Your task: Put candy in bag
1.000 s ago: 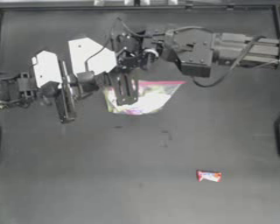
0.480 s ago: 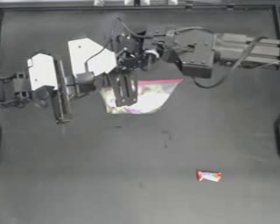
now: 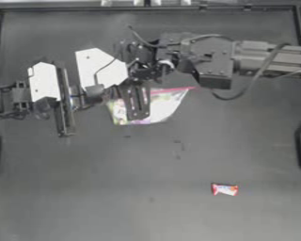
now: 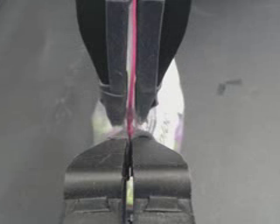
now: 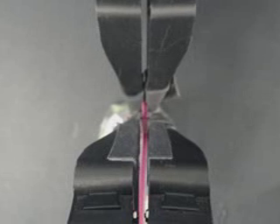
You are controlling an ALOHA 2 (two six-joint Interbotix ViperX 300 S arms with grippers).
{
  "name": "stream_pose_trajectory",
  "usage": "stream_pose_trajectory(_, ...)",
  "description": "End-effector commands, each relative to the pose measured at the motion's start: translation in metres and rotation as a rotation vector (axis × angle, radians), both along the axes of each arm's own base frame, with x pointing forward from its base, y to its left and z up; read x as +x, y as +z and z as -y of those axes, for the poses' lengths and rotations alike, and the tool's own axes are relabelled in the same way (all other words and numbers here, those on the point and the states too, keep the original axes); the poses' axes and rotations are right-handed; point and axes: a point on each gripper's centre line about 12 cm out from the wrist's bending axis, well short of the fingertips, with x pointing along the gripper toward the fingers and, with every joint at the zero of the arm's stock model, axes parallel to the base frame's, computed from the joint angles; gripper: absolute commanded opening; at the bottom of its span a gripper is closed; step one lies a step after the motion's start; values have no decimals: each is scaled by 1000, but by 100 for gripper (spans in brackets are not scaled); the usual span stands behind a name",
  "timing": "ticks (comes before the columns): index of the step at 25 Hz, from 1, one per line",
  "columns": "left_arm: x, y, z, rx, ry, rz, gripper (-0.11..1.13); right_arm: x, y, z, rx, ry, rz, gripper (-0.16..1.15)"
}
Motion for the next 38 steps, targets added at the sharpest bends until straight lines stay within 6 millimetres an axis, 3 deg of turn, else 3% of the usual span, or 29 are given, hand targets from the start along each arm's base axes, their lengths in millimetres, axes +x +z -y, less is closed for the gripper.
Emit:
stream_pose_trajectory(1,-1,19,-1,21,2,61,3,-10,19,2,-7,-11,31,14)
stream_pose_trajectory(24,-1,16,-1,17,3,53,3,-45,0,24,11,-97,-28,14)
stream_pose_trajectory(38,0,14,-1,15,3,47,3,-76,-4,26,2,-163,-18,14)
